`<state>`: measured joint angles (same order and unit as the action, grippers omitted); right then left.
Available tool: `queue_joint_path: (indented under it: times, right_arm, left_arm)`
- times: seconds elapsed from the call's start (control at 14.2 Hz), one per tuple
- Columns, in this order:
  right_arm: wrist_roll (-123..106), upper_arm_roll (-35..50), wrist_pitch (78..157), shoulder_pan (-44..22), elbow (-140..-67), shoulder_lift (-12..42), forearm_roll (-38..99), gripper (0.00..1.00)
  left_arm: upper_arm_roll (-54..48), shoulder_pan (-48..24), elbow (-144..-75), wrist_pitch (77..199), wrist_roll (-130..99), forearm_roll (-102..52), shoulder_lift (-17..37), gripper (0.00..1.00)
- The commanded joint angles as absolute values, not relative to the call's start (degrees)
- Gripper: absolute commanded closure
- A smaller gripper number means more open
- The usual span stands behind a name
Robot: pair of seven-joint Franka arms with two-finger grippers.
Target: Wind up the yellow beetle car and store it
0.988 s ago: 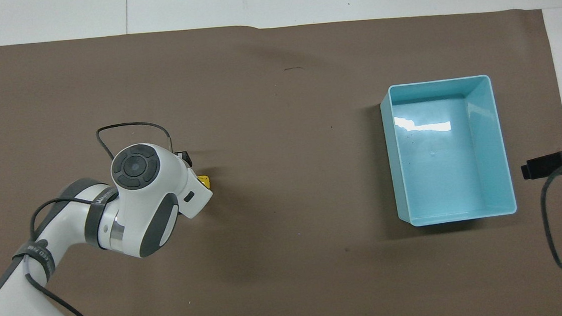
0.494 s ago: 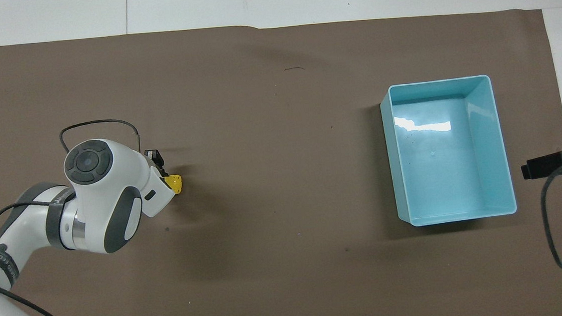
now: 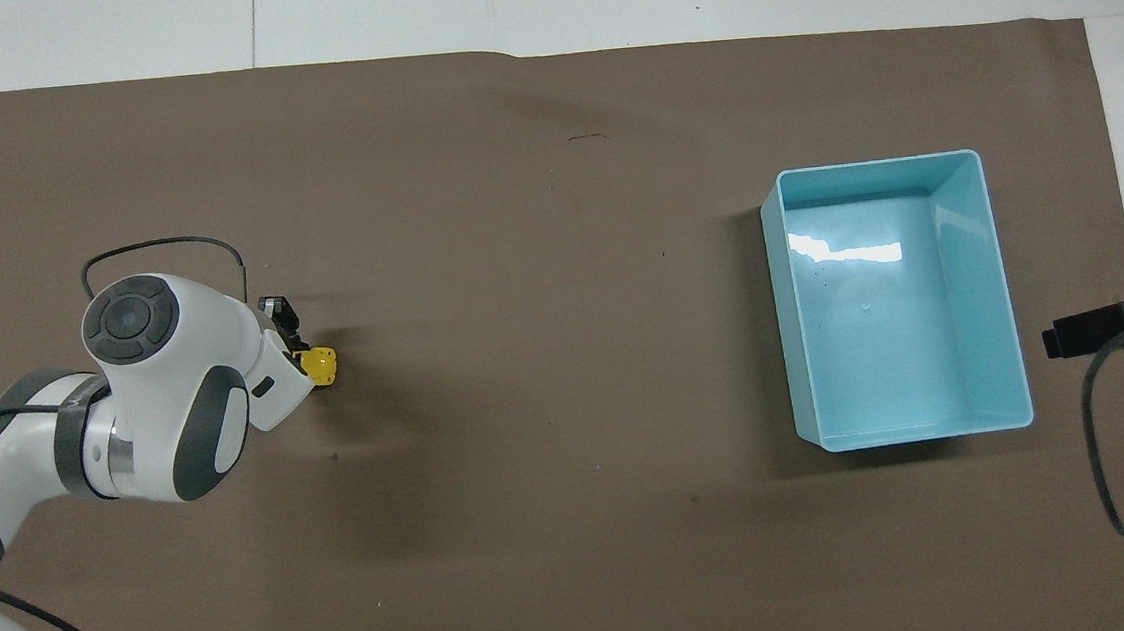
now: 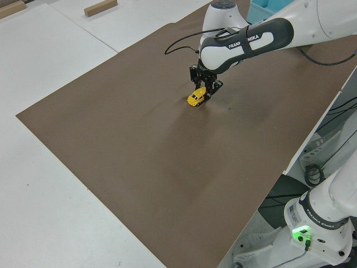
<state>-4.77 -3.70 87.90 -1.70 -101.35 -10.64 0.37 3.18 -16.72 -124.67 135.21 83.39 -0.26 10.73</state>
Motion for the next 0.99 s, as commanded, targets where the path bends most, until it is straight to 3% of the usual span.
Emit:
queue_joint_path:
  times: [0.0,0.07,0.42,0.92]
  right_arm:
    - [-4.13,-3.34,87.54,-0.88,-100.72,-10.28,0.18,0.0]
    - [-4.13,-3.34,87.54,-0.88,-100.72,-10.28,0.18,0.0]
    - [-4.13,-3.34,87.45,-0.88,-100.72,-10.28,0.18,0.0]
    - [-4.22,-3.34,87.45,-0.97,-100.72,-10.28,0.18,0.0]
  left_arm:
    - [3.08,-14.85,-125.69,136.32,84.55,1.05,11.86,0.94]
    - [3.08,-15.03,-125.16,136.14,84.55,1.05,11.95,0.01]
    - [3.08,-15.64,-120.16,127.37,69.14,0.79,5.02,0.0]
    - [3.6,-14.42,-106.89,114.62,23.18,0.79,4.22,0.0]
